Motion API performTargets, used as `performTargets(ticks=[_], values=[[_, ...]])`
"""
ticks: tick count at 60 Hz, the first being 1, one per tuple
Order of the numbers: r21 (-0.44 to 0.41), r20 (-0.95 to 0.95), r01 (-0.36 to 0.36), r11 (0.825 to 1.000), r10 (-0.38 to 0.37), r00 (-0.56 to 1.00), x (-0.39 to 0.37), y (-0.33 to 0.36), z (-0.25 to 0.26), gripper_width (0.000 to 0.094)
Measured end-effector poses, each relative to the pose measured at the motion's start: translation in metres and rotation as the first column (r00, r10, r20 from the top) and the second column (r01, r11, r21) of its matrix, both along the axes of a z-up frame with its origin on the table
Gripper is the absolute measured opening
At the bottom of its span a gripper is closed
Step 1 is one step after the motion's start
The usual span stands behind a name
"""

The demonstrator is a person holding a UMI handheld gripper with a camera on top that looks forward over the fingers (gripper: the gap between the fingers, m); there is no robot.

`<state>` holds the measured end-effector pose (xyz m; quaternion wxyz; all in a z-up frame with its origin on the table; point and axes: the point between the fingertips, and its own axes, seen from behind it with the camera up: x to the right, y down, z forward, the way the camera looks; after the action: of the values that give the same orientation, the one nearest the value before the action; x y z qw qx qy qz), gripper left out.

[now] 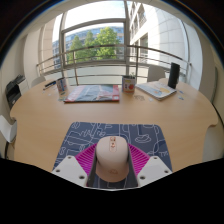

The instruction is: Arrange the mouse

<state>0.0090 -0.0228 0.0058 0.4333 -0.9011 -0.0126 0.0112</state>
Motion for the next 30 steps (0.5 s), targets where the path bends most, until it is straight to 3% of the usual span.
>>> performTargets(ticks=[6,11,30], values=[[-0.006,-0.003,0.011,1.0,-0.011,1.0,0.001,-0.007,-0.003,0.0609],[0.009,0.036,0.012,1.0,-0.013,0.999,0.005,-0.015,0.013,0.0857],[0.074,0.083,0.05,0.996,-0.056,0.995,-0.015,-0.11,0.097,0.0848]])
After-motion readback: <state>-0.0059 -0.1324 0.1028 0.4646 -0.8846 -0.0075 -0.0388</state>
